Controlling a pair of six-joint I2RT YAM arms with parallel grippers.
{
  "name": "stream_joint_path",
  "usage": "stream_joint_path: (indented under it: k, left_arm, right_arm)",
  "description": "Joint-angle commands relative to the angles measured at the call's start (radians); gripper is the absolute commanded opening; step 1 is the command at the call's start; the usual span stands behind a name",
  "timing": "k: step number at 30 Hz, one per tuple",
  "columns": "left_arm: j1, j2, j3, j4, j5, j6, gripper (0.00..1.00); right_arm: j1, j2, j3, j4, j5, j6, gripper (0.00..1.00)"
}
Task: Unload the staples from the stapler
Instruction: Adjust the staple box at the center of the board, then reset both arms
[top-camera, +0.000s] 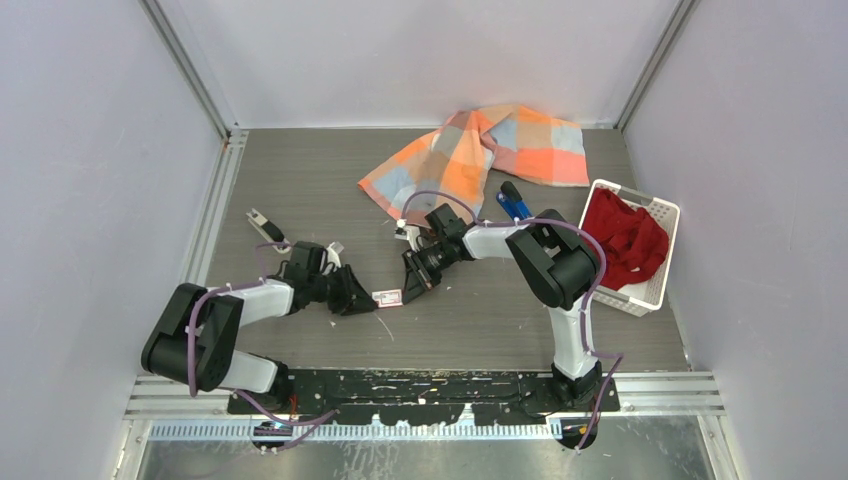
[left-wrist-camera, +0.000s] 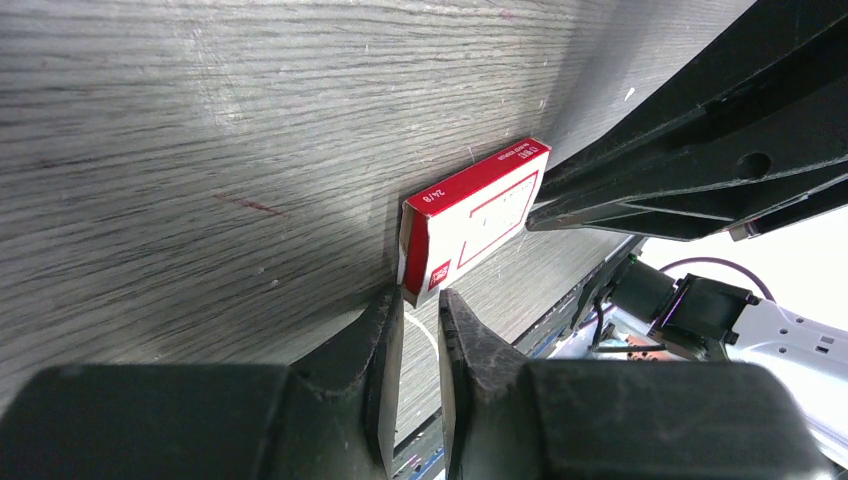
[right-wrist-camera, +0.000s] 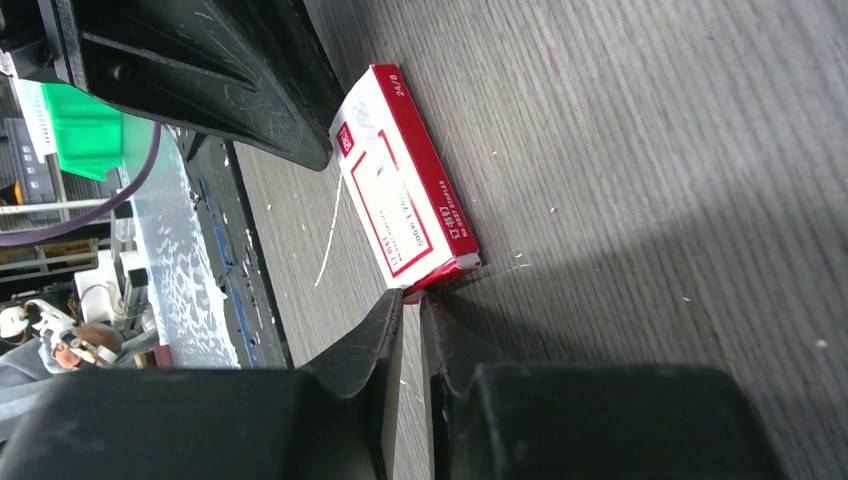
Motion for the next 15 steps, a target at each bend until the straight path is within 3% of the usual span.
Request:
stream_joint_path:
  k: [1,4,7,13,15]
  left_arm:
    - [-0.009,0.015,0.019,0.031,-0.013,0.009,0.21]
    - [-0.009,0.004,0.022,0.014,-0.023,0.016,0.23]
    - [-0.001,-0.053,0.029,-0.055,-0.064,0.041,0.26]
    - [0.022,-0.330,0.069,-0.263,-0.172,0.109,0.36]
    - [0.021,-0.431,0.092,-0.312,-0.212,0.116,0.44]
  right_arm:
    - [0.007,0.011,0.023,0.026,-0.002,-0.017,0.18]
    - [0.004,0.007,0.038,-0.010,0.025,-0.043,0.20]
    - [-0.030,-0.019,0.062,-0.105,0.065,-0.133,0.28]
    - [-0.065,-0.173,0.074,-0.251,0.122,-0.334,0.37]
    - [-0.065,-0.216,0.099,-0.298,0.141,-0.391,0.38]
